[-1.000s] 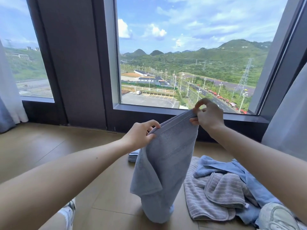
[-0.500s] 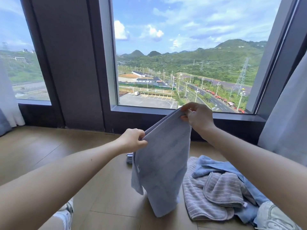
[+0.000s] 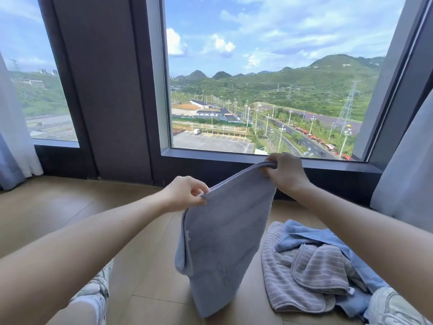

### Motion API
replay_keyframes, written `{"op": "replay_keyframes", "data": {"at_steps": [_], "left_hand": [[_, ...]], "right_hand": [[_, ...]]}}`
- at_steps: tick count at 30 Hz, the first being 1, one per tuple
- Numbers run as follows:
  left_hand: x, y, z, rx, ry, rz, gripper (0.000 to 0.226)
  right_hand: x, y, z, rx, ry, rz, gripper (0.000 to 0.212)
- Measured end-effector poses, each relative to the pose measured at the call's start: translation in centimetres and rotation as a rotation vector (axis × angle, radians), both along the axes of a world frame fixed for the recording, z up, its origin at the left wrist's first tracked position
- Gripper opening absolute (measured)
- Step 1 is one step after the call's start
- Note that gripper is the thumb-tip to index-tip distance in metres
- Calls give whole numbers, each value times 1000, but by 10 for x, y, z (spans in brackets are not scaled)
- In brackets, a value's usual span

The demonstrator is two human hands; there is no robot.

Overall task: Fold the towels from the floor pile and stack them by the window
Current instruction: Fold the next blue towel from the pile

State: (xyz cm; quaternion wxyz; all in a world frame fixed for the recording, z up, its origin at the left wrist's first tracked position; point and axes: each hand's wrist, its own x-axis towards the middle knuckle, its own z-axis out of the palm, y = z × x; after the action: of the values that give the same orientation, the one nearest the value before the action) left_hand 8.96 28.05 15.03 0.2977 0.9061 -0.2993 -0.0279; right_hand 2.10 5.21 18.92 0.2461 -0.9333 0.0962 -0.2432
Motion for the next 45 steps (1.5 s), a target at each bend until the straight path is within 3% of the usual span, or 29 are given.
{"op": "replay_keyframes", "data": {"at_steps": [4,7,13,21,26,30,33,37,45], "left_hand": [[-1,-6,-9,225,-81,-13,40],[5,-6,-5,271,-139,37,35],[18,3,16,150,-154,171,11],[35,16,34,142,-237,254,27],[48,37,34,79,-242,387,27],[50,41,29,93,-267,437,23],[54,39,36,-37,-381,519,21],[55,38,35,95,-359,556,28],[54,37,33,180,-397,604,22]], "right_hand": [[3,5,-1,-14,-43,-1,18],[3,0,7,56,-115,-59,20],[2,-18,9,143,-148,-159,19],[3,-33,-6,109,-34,-221,16],[4,-39,-9,-136,124,-295,24],[6,-39,-14,-61,101,-272,25],[12,-41,-5,45,-28,-262,17],[14,-43,-6,36,124,-267,17],[11,-47,-9,-58,148,-303,11]]}}
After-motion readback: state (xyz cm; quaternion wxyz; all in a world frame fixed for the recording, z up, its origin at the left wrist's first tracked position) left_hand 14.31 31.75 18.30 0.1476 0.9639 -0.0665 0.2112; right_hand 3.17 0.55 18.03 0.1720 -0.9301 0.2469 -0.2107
